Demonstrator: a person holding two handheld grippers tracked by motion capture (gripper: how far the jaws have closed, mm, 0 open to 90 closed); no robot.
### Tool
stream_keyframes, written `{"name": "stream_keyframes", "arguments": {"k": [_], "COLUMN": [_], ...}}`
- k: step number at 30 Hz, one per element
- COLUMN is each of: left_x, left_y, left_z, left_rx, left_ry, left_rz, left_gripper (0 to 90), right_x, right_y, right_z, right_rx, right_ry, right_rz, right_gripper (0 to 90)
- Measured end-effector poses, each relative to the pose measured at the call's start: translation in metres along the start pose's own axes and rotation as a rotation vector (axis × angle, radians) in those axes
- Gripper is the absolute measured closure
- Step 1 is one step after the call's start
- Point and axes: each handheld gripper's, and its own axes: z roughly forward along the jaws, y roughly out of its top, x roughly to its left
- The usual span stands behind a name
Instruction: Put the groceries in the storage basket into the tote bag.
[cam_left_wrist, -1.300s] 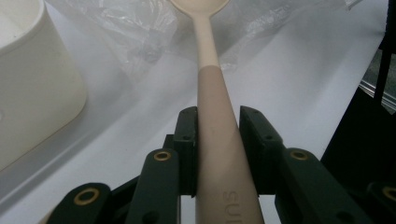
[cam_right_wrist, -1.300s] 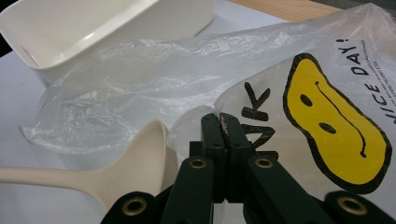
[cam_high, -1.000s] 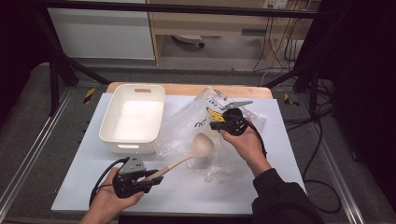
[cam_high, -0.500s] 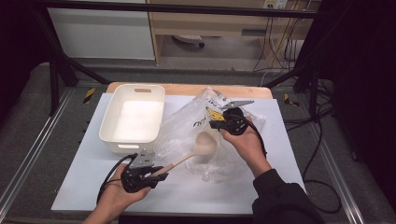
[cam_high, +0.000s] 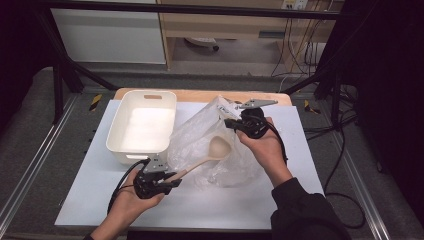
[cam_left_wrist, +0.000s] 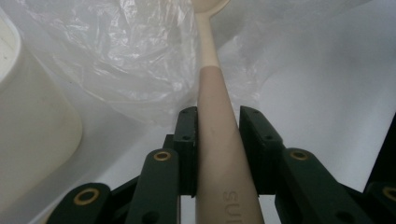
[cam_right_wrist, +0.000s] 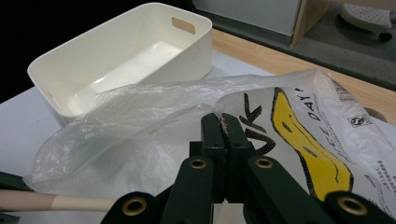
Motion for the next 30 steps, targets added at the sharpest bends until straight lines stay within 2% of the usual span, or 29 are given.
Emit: {"name": "stream_keyframes", "arguments": {"k": [11, 16, 24, 30], "left_x": [0.008, 0.009, -0.005, -0.016], "left_y": [0.004, 0.008, 0.025, 0.038], "left_z": [0.007, 0.008, 0.002, 0.009], "left_rx": [0.008, -0.001, -0.029, -0.017], "left_ry": [0.018, 0.013, -0.005, -0.001], "left_rz": [-0.008, -0.011, 0.015, 0.034], "left_gripper": [68.8, 68.8, 68.8, 68.8], "right_x": [0.002, 0.002, 0.002, 0.003], "right_y": [0.016, 0.019, 0.01, 0.007], "right_z": [-0.01, -0.012, -0.004, -0.002], "right_rx": [-0.02, -0.01, 0.01, 0.012], "right_ry": [-0.008, -0.011, -0.005, 0.0], "right_rz": [-0.017, -0.026, -0.021, -0.014], "right_gripper": [90.0, 90.0, 90.0, 90.0]}}
